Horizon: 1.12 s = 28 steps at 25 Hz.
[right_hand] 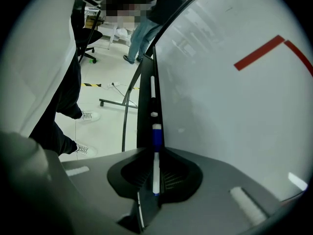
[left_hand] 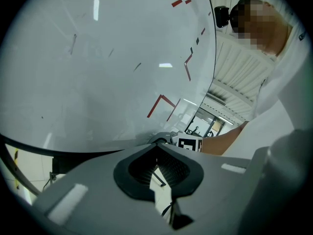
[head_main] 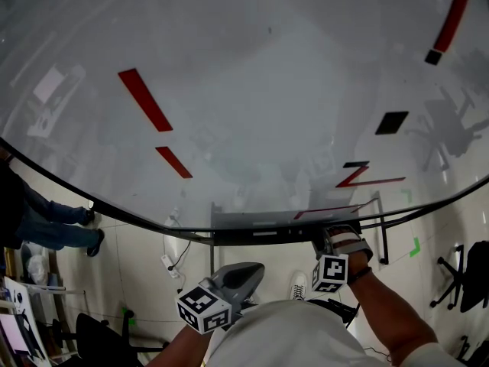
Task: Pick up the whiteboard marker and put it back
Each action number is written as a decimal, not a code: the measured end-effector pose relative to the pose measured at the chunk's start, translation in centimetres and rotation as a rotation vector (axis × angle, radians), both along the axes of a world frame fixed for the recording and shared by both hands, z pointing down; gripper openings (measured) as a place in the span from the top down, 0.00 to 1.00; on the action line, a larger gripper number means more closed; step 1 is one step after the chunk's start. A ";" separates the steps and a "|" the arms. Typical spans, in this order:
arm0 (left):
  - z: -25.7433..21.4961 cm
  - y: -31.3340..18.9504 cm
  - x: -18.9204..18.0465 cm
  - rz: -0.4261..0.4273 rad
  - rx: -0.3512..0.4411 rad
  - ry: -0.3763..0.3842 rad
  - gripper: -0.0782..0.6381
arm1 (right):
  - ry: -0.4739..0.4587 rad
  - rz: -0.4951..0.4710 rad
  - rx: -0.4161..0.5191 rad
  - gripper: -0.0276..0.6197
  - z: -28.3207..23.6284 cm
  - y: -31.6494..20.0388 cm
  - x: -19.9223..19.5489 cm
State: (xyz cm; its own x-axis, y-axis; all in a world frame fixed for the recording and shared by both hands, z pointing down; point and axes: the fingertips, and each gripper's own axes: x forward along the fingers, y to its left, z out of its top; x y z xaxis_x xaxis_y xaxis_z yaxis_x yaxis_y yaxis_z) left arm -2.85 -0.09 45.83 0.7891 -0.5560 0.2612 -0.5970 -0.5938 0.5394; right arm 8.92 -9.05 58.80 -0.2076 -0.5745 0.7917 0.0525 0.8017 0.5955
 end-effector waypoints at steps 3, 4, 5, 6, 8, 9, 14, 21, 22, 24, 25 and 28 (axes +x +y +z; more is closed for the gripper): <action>0.0 -0.1 -0.2 -0.006 0.000 0.002 0.87 | -0.010 0.022 -0.023 0.90 0.8 0.0 0.2; 0.0 -0.1 -0.2 -0.007 0.001 0.002 0.87 | -0.014 0.030 -0.026 0.87 0.9 0.0 0.2; -0.1 -0.2 -0.1 -0.007 0.002 0.003 0.87 | -0.017 0.037 -0.019 0.86 0.7 -0.2 0.2; -0.1 -0.2 -0.1 -0.007 0.003 0.003 0.87 | -0.017 0.041 -0.008 0.86 0.3 -0.3 0.2; 0.0 -0.2 -0.1 -0.006 0.002 0.000 0.87 | -0.021 0.044 0.002 0.86 -0.2 -0.2 0.1; 0.1 -0.2 0.0 -0.004 0.000 -0.002 0.87 | -0.026 0.046 -0.001 0.86 -0.3 -0.1 0.1; 0.7 -0.3 0.3 0.008 -0.020 -0.014 0.87 | -0.061 0.081 -0.011 0.87 -0.9 0.2 0.5; 1.2 -0.8 -0.2 -0.005 -0.042 -0.052 0.87 | -0.385 0.290 -0.193 0.95 -3.3 1.6 0.5; 1.2 -0.8 -0.2 -0.004 -0.042 -0.053 0.87 | -0.436 0.317 -0.225 0.95 -3.7 1.9 0.5; 1.2 -0.8 -0.1 0.001 -0.042 -0.055 0.87 | -0.503 0.354 -0.262 0.95 -4.4 2.4 0.4; 1.2 -0.8 0.0 0.003 -0.042 -0.056 0.87 | -0.518 0.365 -0.269 0.95 -4.6 2.5 0.5; 1.2 -0.7 0.3 0.009 -0.042 -0.057 0.87 | -0.521 0.372 -0.258 0.95 -4.7 2.6 0.7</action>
State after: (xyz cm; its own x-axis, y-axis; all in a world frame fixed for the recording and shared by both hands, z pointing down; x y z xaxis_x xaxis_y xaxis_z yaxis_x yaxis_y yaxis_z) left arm -2.57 -0.81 47.06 0.7773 -0.5364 0.3288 -0.6220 -0.5770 0.5292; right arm 9.59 -6.47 54.06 -0.4234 -0.4875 0.7635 -0.4950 0.8304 0.2557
